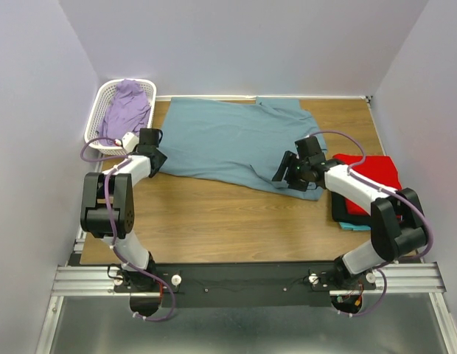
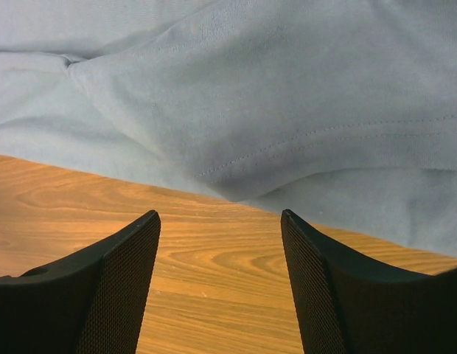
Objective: Fold and stack the t-shirts
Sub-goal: Fold the tshirt
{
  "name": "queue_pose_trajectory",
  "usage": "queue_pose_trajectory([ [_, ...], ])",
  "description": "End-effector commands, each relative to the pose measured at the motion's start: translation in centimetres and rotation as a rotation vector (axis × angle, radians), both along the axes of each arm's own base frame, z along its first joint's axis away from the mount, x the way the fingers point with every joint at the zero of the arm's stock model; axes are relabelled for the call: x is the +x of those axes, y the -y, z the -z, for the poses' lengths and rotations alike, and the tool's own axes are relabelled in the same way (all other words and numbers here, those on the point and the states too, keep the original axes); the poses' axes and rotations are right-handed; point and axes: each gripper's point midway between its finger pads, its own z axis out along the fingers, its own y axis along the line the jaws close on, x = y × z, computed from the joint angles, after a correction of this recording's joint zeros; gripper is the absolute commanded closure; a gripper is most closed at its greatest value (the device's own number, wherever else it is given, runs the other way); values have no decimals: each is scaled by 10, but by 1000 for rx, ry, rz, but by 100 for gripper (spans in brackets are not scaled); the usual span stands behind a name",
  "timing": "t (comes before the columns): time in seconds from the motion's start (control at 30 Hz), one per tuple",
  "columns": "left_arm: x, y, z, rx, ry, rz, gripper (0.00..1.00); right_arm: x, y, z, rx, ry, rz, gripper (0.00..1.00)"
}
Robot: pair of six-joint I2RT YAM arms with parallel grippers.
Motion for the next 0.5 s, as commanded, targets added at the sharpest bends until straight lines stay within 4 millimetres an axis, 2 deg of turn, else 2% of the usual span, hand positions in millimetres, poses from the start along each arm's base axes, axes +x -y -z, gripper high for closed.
queue_pose_trajectory([
  [0.0, 2, -13, 5, 26, 6, -54, 47, 2, -1, 12, -8, -12, 22, 27],
  [0.17, 2, -15, 8, 14, 2, -51, 47, 9, -6, 24, -3, -29, 25, 28],
  [0.33, 2, -14, 11, 5, 2, -38, 47, 20, -11, 26, 3, -24, 31, 30],
  [0.37, 3, -12, 10, 0, 7, -30, 47, 21, -11, 25, 4, -21, 35, 35],
  [0.4, 2, -22, 10, 0, 6, -52, 47, 23, -11, 26, -1, -17, 39, 39],
  [0.43, 1, -22, 11, 0, 4, -50, 47, 26, -10, 25, -6, -12, 45, 44],
  [0.47, 2, -22, 10, 1, 7, -50, 47, 29, -11, 21, -2, -3, 44, 51],
])
